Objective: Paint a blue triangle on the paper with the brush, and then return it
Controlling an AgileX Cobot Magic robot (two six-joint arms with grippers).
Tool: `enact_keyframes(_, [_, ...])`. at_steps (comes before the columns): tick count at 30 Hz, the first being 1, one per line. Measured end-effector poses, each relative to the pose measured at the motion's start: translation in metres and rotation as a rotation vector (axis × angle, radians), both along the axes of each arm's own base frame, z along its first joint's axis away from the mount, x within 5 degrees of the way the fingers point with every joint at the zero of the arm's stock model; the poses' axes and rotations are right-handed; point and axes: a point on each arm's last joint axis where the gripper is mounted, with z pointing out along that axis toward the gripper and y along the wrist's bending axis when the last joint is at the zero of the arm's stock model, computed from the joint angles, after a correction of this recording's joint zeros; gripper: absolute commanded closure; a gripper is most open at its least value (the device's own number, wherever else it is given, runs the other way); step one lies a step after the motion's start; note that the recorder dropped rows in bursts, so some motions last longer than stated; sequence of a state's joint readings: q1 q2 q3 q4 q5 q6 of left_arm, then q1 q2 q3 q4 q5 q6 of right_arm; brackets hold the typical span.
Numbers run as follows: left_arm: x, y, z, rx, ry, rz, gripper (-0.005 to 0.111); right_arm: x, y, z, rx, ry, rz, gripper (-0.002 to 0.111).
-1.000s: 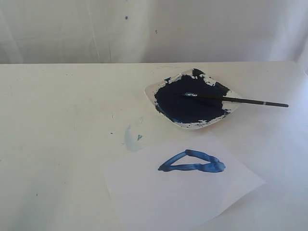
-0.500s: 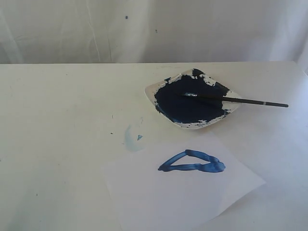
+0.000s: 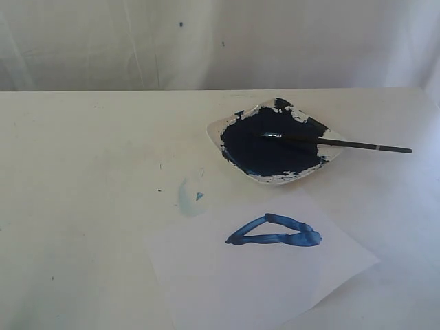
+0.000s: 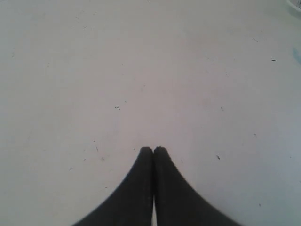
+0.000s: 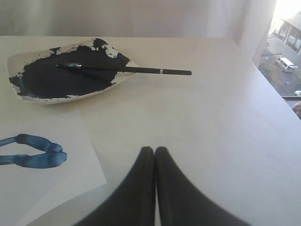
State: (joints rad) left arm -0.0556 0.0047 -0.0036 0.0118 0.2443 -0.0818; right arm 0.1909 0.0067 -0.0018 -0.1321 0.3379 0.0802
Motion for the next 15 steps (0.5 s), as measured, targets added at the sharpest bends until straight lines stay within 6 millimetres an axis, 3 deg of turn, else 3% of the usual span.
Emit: enact_keyframes(15, [0.0000, 0.0005, -0.0002, -0.026, 0.004, 0.020, 0.107, 0.0000, 0.0000, 0.0000, 0.000, 0.000, 0.000, 0.108])
